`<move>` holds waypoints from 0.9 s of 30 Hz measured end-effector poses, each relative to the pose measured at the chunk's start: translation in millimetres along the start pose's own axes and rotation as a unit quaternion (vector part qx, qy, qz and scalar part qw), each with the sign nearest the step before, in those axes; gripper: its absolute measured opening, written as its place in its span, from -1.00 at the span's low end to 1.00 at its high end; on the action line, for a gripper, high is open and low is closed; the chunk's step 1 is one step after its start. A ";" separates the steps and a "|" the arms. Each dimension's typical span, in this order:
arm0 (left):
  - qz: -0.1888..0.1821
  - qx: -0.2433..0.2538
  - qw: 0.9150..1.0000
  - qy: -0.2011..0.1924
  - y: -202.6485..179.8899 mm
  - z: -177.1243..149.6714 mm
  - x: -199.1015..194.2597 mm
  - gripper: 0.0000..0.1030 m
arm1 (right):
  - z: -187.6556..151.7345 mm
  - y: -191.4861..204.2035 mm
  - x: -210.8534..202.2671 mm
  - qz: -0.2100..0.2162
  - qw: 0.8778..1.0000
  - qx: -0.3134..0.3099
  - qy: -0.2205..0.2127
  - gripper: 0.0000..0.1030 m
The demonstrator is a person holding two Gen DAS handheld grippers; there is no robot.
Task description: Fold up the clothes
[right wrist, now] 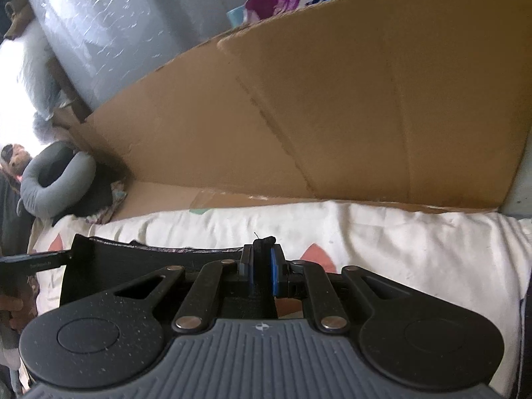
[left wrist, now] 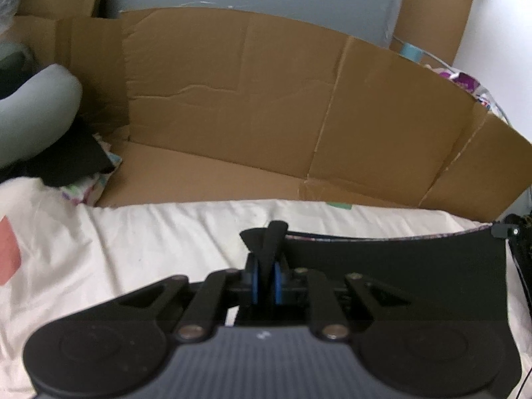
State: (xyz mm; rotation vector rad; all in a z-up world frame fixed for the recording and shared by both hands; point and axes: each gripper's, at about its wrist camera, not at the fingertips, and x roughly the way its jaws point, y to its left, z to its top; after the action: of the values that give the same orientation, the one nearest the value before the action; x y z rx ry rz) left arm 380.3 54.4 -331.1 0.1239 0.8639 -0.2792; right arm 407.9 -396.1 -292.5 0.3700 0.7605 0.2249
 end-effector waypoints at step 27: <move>0.051 -0.010 0.999 0.013 -0.6 0.4 23.6 -0.20 | -18.3 -15.7 44.6 -0.073 0.996 0.018 0.046 -0.68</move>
State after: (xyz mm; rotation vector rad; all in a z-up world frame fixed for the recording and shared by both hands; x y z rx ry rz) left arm 395.0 49.3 -348.9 0.1525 0.8826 -0.1747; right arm 427.5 -391.2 -339.0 0.3385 0.8801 0.0916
